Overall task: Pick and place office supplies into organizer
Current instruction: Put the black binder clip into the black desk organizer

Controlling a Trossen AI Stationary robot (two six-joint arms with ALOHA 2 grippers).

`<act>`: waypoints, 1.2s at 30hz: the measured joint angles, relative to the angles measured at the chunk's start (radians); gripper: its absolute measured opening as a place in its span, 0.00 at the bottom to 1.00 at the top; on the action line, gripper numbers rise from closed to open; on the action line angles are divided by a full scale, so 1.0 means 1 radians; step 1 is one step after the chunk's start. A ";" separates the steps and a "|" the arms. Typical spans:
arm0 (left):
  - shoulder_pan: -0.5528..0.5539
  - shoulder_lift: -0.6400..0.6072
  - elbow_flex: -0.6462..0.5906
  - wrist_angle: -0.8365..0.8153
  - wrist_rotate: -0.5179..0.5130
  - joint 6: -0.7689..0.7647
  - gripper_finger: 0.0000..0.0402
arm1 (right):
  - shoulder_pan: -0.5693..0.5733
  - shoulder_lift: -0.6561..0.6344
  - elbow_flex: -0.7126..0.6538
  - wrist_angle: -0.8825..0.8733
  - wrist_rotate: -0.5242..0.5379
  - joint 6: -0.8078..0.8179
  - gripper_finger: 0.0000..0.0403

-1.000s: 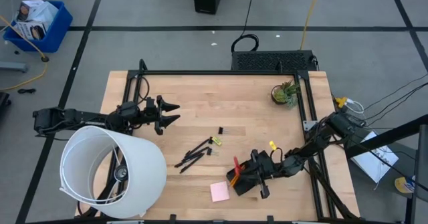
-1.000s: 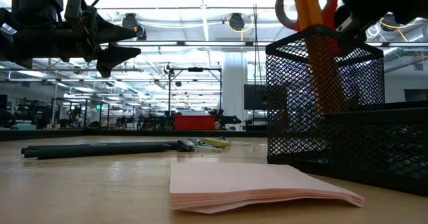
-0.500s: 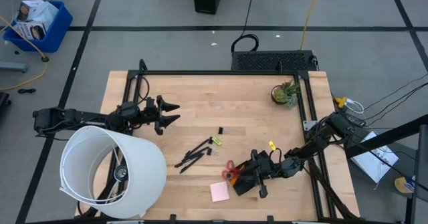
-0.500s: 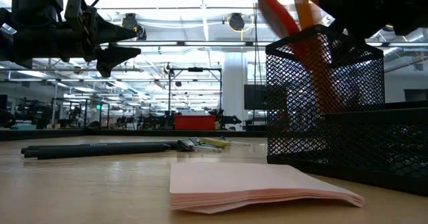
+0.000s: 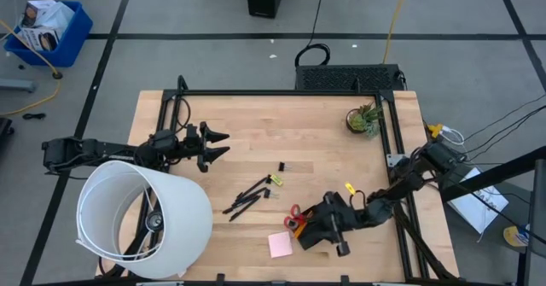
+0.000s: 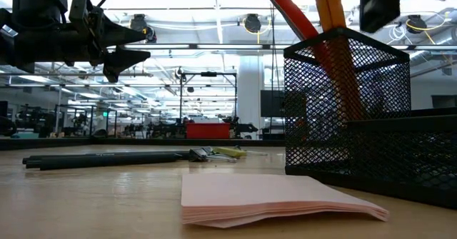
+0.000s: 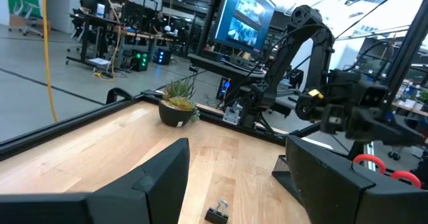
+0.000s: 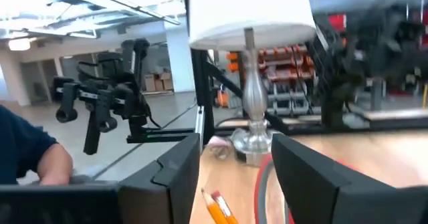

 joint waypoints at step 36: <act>0.000 0.000 0.000 0.000 0.000 0.000 0.63 | -0.774 -0.301 0.297 -1.400 -0.560 0.092 0.57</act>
